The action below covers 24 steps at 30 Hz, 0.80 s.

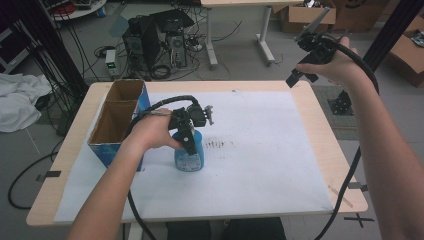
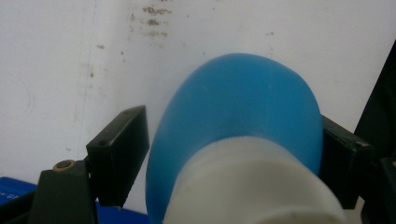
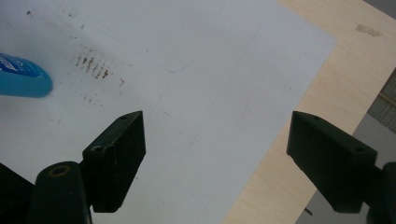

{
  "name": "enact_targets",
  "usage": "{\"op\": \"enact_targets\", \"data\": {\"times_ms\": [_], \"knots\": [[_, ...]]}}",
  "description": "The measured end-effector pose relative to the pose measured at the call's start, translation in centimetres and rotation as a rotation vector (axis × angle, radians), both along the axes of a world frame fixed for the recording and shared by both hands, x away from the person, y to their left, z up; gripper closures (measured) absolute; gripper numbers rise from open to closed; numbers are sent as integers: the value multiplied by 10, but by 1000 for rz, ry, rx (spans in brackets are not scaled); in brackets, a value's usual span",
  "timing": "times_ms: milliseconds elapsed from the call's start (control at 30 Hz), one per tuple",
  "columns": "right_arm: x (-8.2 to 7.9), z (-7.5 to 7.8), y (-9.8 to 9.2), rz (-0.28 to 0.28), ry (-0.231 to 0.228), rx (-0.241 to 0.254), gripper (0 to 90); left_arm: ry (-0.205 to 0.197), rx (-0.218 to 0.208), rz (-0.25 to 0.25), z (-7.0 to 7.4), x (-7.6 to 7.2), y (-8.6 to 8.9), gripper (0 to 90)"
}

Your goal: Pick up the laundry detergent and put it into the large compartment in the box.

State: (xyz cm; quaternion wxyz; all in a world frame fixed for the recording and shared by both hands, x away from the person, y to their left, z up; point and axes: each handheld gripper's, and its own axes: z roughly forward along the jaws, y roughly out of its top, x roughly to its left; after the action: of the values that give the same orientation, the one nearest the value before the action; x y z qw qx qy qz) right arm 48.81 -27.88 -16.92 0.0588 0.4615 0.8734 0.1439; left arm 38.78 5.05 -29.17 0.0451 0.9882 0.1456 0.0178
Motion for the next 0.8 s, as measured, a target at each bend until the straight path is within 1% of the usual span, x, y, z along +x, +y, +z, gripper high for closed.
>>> {"op": "enact_targets", "data": {"times_ms": [367, 600, 667, 800], "knots": [[0, 0, -1, 2, -1, 1, 198, 8, 1, -4, 0, 0, 0, 262], [0, -1, -1, 6, 0, 2, 199, 4, 10, -4, -1, 1, 0, 296], [0, -1, -1, 5, 1, 0, 199, 3, 7, -6, -1, 1, 0, 307], [0, -1, -2, 4, 1, 1, 198, 11, 7, -10, -1, 1, 0, 328]]}}
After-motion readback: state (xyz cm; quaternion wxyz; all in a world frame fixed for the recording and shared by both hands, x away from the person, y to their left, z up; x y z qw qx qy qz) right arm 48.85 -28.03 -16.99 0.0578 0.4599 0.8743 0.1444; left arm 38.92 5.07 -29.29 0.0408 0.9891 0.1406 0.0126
